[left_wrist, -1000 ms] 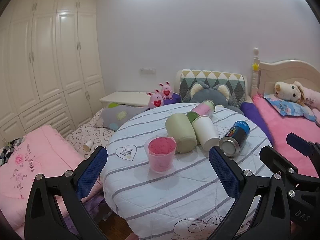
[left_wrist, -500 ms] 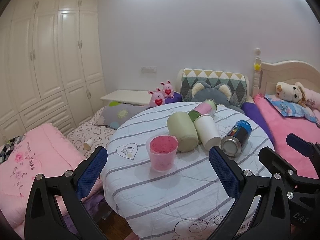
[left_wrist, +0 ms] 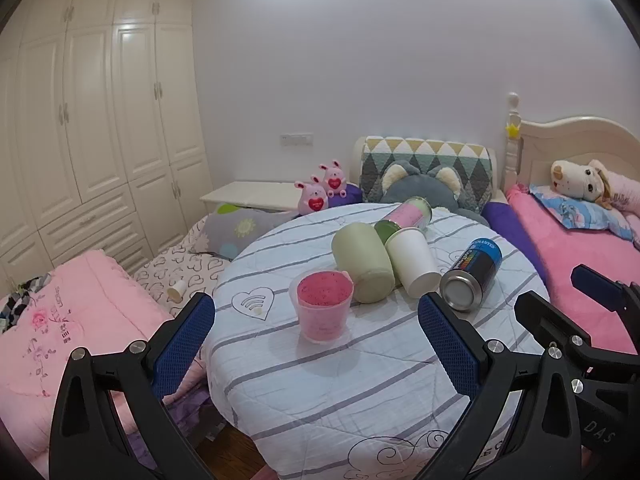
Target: Flip cup upright
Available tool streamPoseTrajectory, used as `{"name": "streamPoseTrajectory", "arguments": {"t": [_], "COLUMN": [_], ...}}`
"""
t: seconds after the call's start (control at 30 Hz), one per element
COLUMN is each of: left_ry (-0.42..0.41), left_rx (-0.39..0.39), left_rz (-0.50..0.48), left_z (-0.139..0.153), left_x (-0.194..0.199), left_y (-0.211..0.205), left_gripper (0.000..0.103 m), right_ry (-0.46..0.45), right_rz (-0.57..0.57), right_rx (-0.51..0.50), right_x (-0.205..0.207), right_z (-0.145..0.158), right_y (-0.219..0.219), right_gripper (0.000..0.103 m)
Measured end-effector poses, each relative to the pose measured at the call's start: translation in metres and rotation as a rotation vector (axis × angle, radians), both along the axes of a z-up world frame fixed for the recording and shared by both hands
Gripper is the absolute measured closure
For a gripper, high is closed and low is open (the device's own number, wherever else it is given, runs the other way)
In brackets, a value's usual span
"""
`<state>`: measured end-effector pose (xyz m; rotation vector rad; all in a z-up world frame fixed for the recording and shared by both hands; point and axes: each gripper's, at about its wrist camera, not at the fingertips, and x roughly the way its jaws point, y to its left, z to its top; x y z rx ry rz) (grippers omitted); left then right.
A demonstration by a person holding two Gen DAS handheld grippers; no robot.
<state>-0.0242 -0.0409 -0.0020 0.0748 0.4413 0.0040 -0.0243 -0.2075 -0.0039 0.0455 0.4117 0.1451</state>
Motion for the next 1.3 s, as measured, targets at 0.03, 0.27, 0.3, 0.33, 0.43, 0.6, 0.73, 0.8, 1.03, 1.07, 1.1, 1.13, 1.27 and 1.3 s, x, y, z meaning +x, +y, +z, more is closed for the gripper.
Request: {"name": "streamPoseTrajectory", "arguments": {"t": [0.03, 0.27, 0.3, 0.33, 0.43, 0.6, 0.73, 0.8, 1.03, 1.07, 1.1, 1.13, 1.27, 1.3], "left_ry": [0.001, -0.001, -0.001, -0.003, -0.005, -0.008, -0.008, -0.007, 0.007, 0.007, 0.007, 0.007, 0.009, 0.011], "left_rx": [0.001, 0.005, 0.005, 0.004, 0.007, 0.007, 0.014, 0.013, 0.013, 0.013, 0.011, 0.009, 0.008, 0.006], "left_rz": [0.0, 0.004, 0.003, 0.003, 0.002, 0.004, 0.005, 0.004, 0.002, 0.003, 0.004, 0.005, 0.006, 0.005], "left_z": [0.0001, 0.0019, 0.0024, 0.0025, 0.0034, 0.0049, 0.0051, 0.006, 0.0052, 0.0048, 0.0048, 0.005, 0.0041, 0.0044], "left_x": [0.0004, -0.0004, -0.0001, 0.0, -0.0001, -0.0007, -0.0007, -0.0007, 0.0013, 0.0027, 0.0029, 0.003, 0.0041, 0.0053], "left_y": [-0.0004, 0.0005, 0.0006, 0.0005, 0.0012, 0.0039, 0.0042, 0.0037, 0.0056, 0.0056, 0.0066, 0.0079, 0.0069, 0.0068], "left_gripper": [0.0, 0.0, 0.0, 0.0, 0.0, 0.0, 0.0, 0.0, 0.0, 0.0, 0.0, 0.0, 0.0, 0.0], "right_ry": [-0.001, -0.002, -0.002, -0.002, -0.002, -0.005, -0.005, -0.005, 0.004, 0.005, 0.008, 0.011, 0.01, 0.01], "right_rz": [0.0, 0.0, 0.0, 0.0, 0.001, 0.003, 0.005, 0.005, 0.006, 0.007, 0.007, 0.007, 0.008, 0.009], "right_rx": [0.0, -0.001, -0.001, -0.001, 0.0, -0.001, -0.001, -0.001, 0.002, 0.001, -0.001, -0.003, -0.004, -0.003], "right_x": [-0.0007, -0.0012, -0.0011, -0.0011, -0.001, -0.0011, -0.0012, -0.0011, -0.0003, 0.0012, 0.0019, 0.0022, 0.0027, 0.0032], "right_z": [0.0003, 0.0005, 0.0006, 0.0006, 0.0012, 0.0031, 0.0033, 0.0033, 0.003, 0.0025, 0.0024, 0.0024, 0.0022, 0.0021], "right_y": [0.0003, 0.0002, 0.0002, 0.0003, 0.0002, -0.0008, -0.0006, -0.001, -0.001, -0.0005, -0.0004, -0.0001, 0.0005, 0.0004], "right_gripper": [0.019, 0.019, 0.019, 0.019, 0.019, 0.019, 0.019, 0.019, 0.019, 0.019, 0.019, 0.019, 0.019, 0.019]}}
